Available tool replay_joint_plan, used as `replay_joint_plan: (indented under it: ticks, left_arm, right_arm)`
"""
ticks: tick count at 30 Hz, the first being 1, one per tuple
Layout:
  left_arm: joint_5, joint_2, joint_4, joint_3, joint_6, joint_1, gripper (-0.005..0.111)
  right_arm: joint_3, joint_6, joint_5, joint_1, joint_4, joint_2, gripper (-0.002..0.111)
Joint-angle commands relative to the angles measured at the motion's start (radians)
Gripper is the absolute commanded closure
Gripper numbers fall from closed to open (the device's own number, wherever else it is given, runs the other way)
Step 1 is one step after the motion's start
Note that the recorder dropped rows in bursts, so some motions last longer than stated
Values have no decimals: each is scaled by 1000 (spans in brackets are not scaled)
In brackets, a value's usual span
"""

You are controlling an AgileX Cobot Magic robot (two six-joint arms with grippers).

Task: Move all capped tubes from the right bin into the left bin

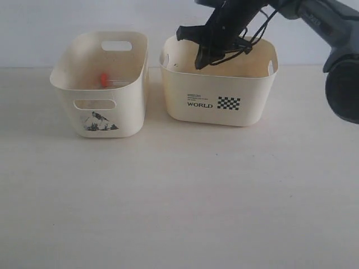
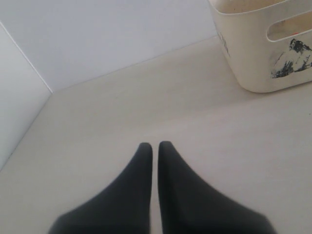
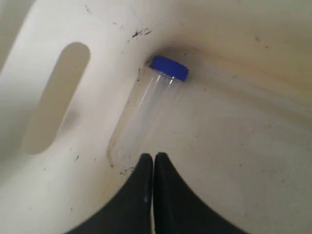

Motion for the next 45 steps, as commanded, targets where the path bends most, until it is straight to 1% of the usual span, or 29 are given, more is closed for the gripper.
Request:
replay_joint_plan:
  ticks: [1,8,11,13,15,16,18,20,21,22,34,39,42,45]
  left_arm:
    - [-4,0,1,-4,-10,0,102]
    - [-4,0,1,-4,-10,0,102]
    - [-4,0,1,-4,-10,0,102]
    - [-4,0,1,-4,-10,0,102]
    - [-4,0,1,-4,-10,0,102]
    - [-4,0,1,-4,-10,0,102]
    - [-4,0,1,-4,-10,0,102]
    - [-4,0,1,-4,-10,0,102]
    - [-4,0,1,-4,-10,0,102]
    - [-4,0,1,-4,-10,0,102]
    - [-4,0,1,-4,-10,0,102]
    - [-4,0,1,-4,-10,0,102]
    - [-4,0,1,-4,-10,0,102]
    - [-4,0,1,-4,-10,0,102]
  right_arm:
    - [-6,17,-31,21,12,31,109]
    - [-6,122,-180,32,39,69,109]
    - [-6,181,-202,32,37,85,109]
    - [-6,183,-206,32,35,96,107]
    - [-6,181,-206,32,32,109,100]
    - [-6,181,-206,32,30,115,94]
    - [-6,181,-203,32,28,123,79]
    - [-6,186,-200,32,22,130,61]
    - [-6,187,-198,32,20,132,54]
    - [-6,187,-198,32,20,132,51]
    - [-6,187,-198,32,53,132,51]
    - [-6,187,-195,32,101,134,51]
    - [-6,176,-164,30,152,145,51]
    - [-6,163,-143,30,162,167,51]
